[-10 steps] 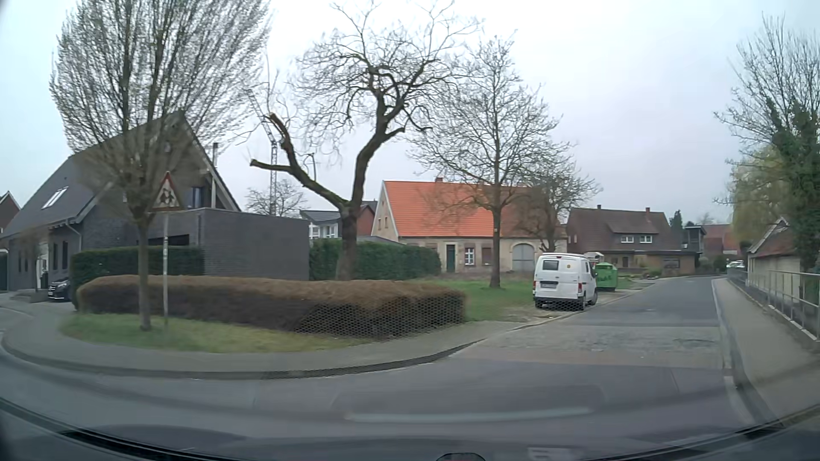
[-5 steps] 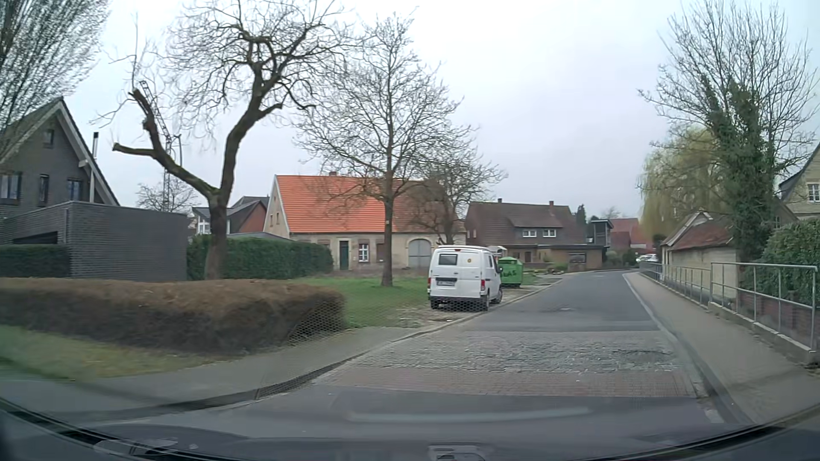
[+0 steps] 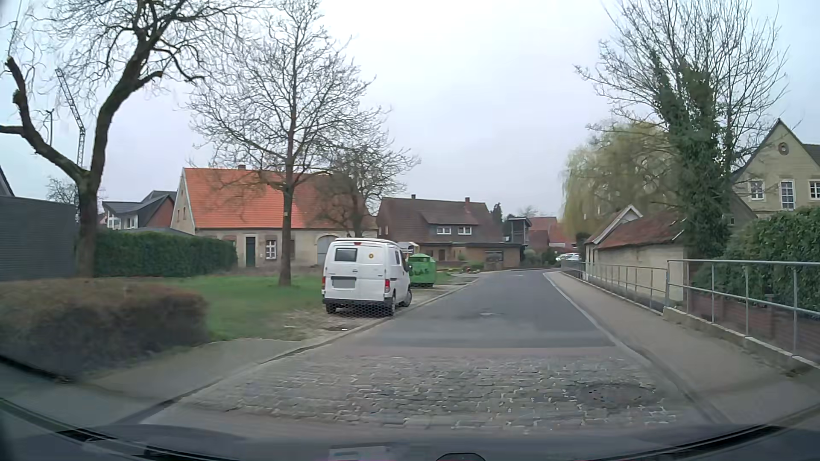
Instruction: Follow the waypoints while adhering to traffic rules and regulations
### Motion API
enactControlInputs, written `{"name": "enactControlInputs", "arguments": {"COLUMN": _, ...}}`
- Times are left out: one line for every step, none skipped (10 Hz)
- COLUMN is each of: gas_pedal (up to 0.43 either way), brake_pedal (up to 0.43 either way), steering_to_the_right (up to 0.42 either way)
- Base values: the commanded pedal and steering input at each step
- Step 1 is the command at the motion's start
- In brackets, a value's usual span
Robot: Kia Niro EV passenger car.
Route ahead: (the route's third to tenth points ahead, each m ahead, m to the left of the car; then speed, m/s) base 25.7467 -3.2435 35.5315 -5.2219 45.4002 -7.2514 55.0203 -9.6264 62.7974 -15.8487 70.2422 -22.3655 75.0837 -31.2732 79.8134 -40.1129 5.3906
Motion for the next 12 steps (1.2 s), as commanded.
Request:
{"name": "enactControlInputs", "arguments": {"gas_pedal": 0.169, "brake_pedal": 0.000, "steering_to_the_right": 0.241}}
{"name": "enactControlInputs", "arguments": {"gas_pedal": 0.169, "brake_pedal": 0.000, "steering_to_the_right": 0.227}}
{"name": "enactControlInputs", "arguments": {"gas_pedal": 0.169, "brake_pedal": 0.000, "steering_to_the_right": 0.197}}
{"name": "enactControlInputs", "arguments": {"gas_pedal": 0.169, "brake_pedal": 0.000, "steering_to_the_right": 0.167}}
{"name": "enactControlInputs", "arguments": {"gas_pedal": 0.177, "brake_pedal": 0.000, "steering_to_the_right": 0.139}}
{"name": "enactControlInputs", "arguments": {"gas_pedal": 0.189, "brake_pedal": 0.000, "steering_to_the_right": 0.117}}
{"name": "enactControlInputs", "arguments": {"gas_pedal": 0.177, "brake_pedal": 0.000, "steering_to_the_right": 0.092}}
{"name": "enactControlInputs", "arguments": {"gas_pedal": 0.177, "brake_pedal": 0.000, "steering_to_the_right": 0.069}}
{"name": "enactControlInputs", "arguments": {"gas_pedal": 0.189, "brake_pedal": 0.000, "steering_to_the_right": 0.045}}
{"name": "enactControlInputs", "arguments": {"gas_pedal": 0.189, "brake_pedal": 0.000, "steering_to_the_right": 0.039}}
{"name": "enactControlInputs", "arguments": {"gas_pedal": 0.189, "brake_pedal": 0.000, "steering_to_the_right": 0.031}}
{"name": "enactControlInputs", "arguments": {"gas_pedal": 0.189, "brake_pedal": 0.000, "steering_to_the_right": 0.017}}
